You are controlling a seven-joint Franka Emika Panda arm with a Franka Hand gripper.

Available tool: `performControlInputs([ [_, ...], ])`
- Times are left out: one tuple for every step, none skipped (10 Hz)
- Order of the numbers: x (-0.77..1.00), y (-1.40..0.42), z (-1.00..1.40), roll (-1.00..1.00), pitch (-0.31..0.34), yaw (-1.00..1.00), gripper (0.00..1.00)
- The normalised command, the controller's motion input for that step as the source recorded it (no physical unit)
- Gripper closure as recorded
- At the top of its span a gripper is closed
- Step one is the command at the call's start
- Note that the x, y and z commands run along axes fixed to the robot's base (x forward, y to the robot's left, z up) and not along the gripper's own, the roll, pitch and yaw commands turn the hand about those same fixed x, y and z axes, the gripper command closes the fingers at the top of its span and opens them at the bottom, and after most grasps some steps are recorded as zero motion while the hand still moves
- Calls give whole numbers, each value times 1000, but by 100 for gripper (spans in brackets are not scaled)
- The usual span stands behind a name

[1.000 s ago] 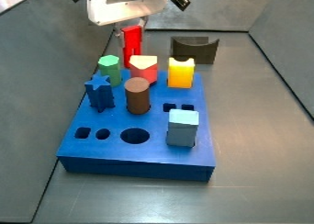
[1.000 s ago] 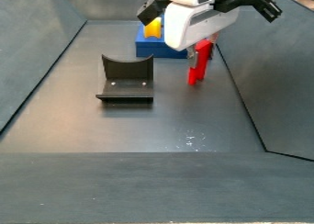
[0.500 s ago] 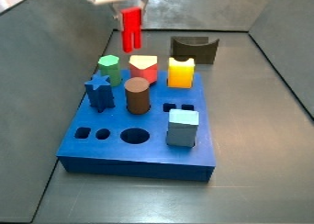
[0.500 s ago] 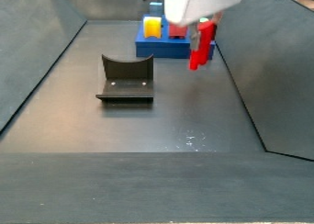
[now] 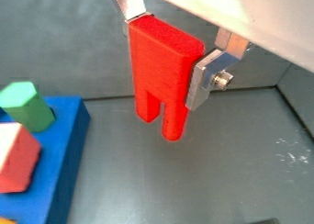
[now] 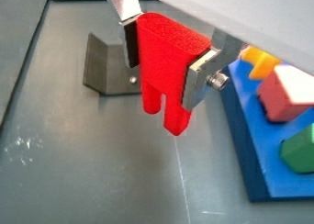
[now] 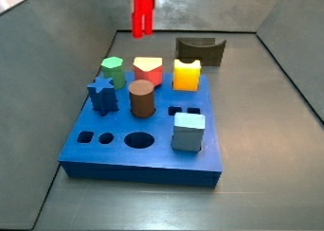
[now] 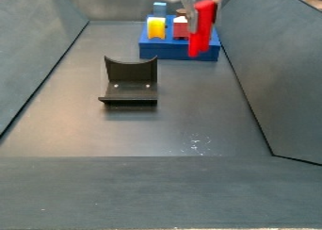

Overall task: Pick up the square-circle object. Move up. Move to above the board. Insert the square-circle object.
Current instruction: Move to above the board.

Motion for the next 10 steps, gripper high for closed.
performControlInputs([
  [230,36,1000,-175,79,-62,100],
  [215,36,1000,-149,73,-39,100],
  [209,36,1000,-137,70,-32,100],
  [194,36,1000,-129,73,-27,100],
  [180,37,1000,-128,76,-24,100],
  [160,37,1000,-126,72,-24,100],
  [145,38,1000,-124,71,-24,100],
  [133,38,1000,-124,74,-25,100],
  [124,38,1000,-123,75,-25,100],
  [105,39,1000,-121,73,-26,100],
])
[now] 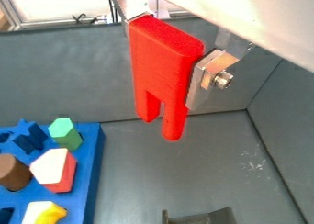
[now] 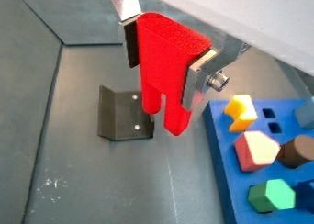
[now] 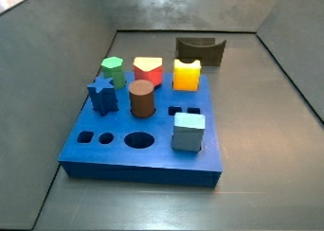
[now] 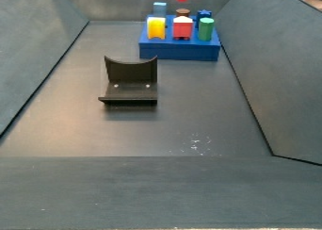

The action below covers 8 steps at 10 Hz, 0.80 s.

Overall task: Pick up the square-circle object. Move up. Move to above the board. Insert the square-circle object.
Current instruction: Move to above the board.

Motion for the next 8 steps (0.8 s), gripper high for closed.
performControlInputs([
  [80,35,911,-120,73,-26,100],
  [46,28,696,-119,71,-27,100],
  [36,25,588,-117,67,-27,100],
  [22,22,373,-116,68,-28,100],
  [19,21,212,-116,70,-27,100],
  [35,-1000,-12,85,-20,-1000,100],
  [37,-1000,-25,88,-22,-1000,100],
  [37,-1000,-25,110,-28,-1000,100],
])
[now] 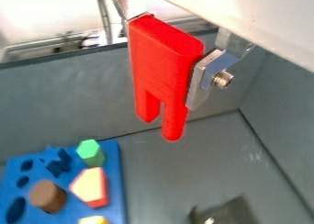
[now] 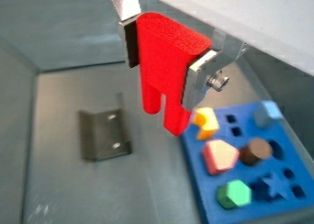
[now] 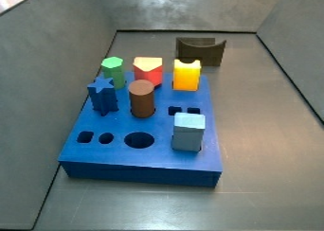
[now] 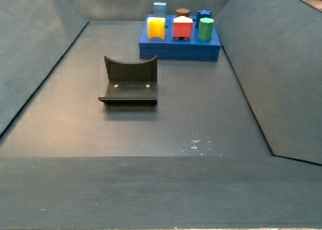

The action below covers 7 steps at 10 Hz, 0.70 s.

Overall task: Pick up the square-circle object. Move up. Move to above the board. Insert the square-circle object.
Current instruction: Move to above the board.

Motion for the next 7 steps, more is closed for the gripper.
performControlInputs([
  [41,-1000,-28,81,-33,-1000,100],
  [47,-1000,-30,77,-31,-1000,100],
  [54,-1000,-30,70,-28,-1000,100],
  [81,-1000,-30,52,-13,-1000,100],
  [102,-1000,-31,48,5,-1000,100],
  [135,-990,-29,36,24,-760,100],
  [130,-688,-20,14,39,-504,100],
])
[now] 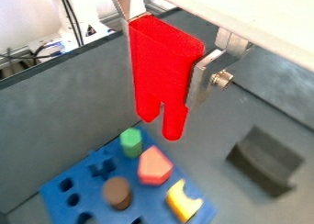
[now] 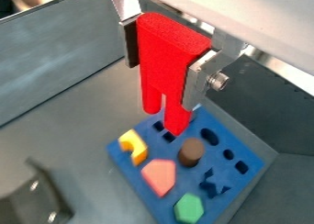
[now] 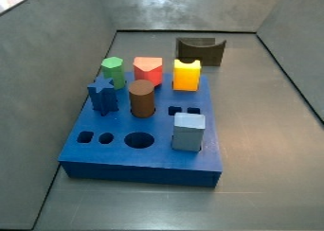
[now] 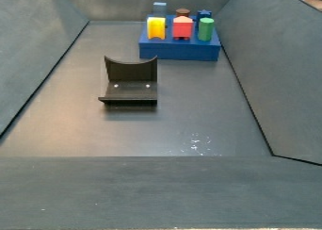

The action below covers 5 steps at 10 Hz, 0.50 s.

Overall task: Pick up the square-circle object. Move up. Move to above the board. Insert the square-circle object.
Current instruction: Move to above the board, then insert the square-circle object.

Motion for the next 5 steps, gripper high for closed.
performControlInputs([
  [110,-424,-14,1,49,-313,100],
  [71,-201,6,-10,55,-159,100],
  [0,0,-131,-49,0,0,100],
  [0,0,-3,13,0,0,100],
  [31,-149,-117,84,1,-89,100],
])
